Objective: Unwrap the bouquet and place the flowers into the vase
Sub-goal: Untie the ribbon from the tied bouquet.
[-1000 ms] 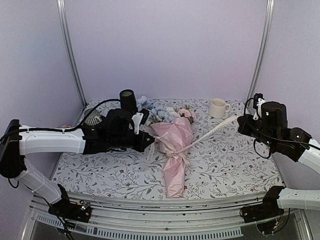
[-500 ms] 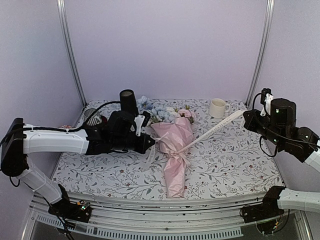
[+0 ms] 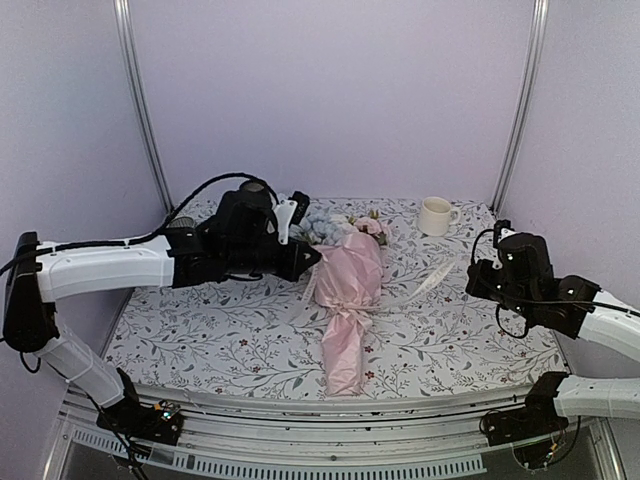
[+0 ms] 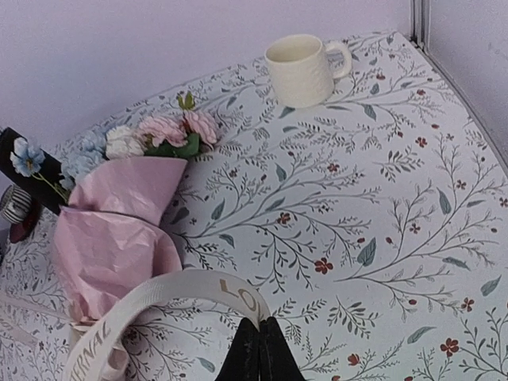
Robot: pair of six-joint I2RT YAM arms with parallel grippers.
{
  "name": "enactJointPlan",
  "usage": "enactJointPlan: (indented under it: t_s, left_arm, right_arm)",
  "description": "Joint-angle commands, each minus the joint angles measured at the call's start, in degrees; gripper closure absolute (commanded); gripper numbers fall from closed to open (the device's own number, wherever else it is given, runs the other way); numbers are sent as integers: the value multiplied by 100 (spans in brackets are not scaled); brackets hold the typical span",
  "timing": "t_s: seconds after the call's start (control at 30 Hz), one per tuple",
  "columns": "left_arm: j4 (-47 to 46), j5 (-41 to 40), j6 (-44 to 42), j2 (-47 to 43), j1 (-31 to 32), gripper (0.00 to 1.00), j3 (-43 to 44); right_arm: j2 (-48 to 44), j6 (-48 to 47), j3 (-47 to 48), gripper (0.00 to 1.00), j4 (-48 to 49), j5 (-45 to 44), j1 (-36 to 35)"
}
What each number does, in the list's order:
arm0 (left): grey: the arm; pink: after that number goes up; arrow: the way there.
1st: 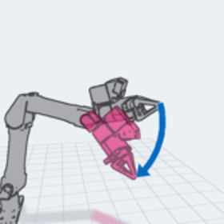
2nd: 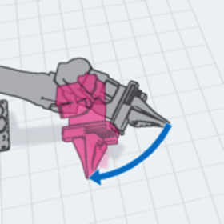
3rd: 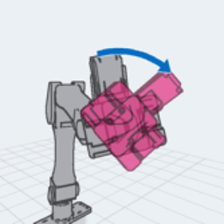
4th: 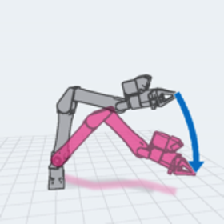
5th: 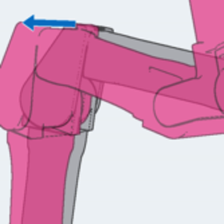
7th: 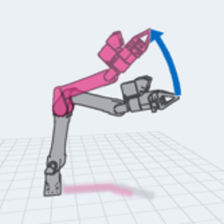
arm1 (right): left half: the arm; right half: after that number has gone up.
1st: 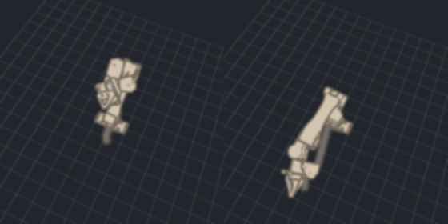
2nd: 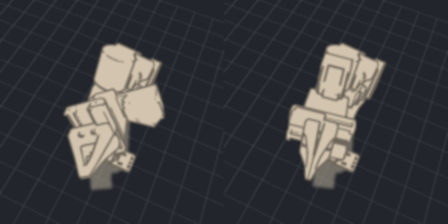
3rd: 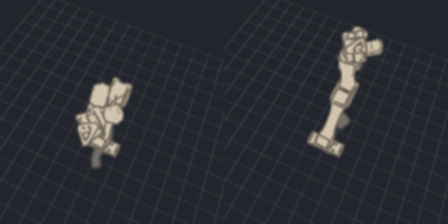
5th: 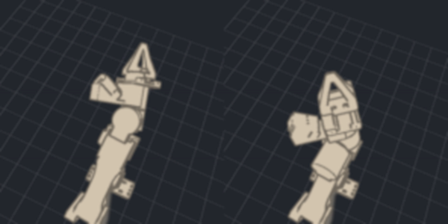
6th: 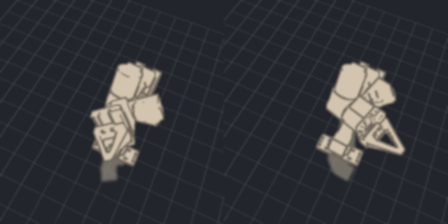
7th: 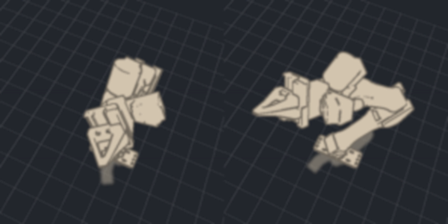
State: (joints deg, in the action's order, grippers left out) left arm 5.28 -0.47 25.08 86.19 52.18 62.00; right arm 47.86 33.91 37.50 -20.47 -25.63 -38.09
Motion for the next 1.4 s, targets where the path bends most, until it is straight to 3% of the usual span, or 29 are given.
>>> enactJointPlan:
  t_s: [0.0,0.63,1.07,1.37]
  left_arm:
    - [381,67,-309,-11,83,100,616]
    - [1061,-141,-846,47,196,100,1786]
    - [1152,-483,-943,-256,196,100,1658]
    - [1019,-737,-768,-735,124,100,1014]
  right_arm:
    - [232,437,-387,98,430,222,36]
    - [552,506,-628,98,661,211,38]
    - [447,77,-140,98,383,-33,294]
    - [159,-478,489,98,71,28,803]
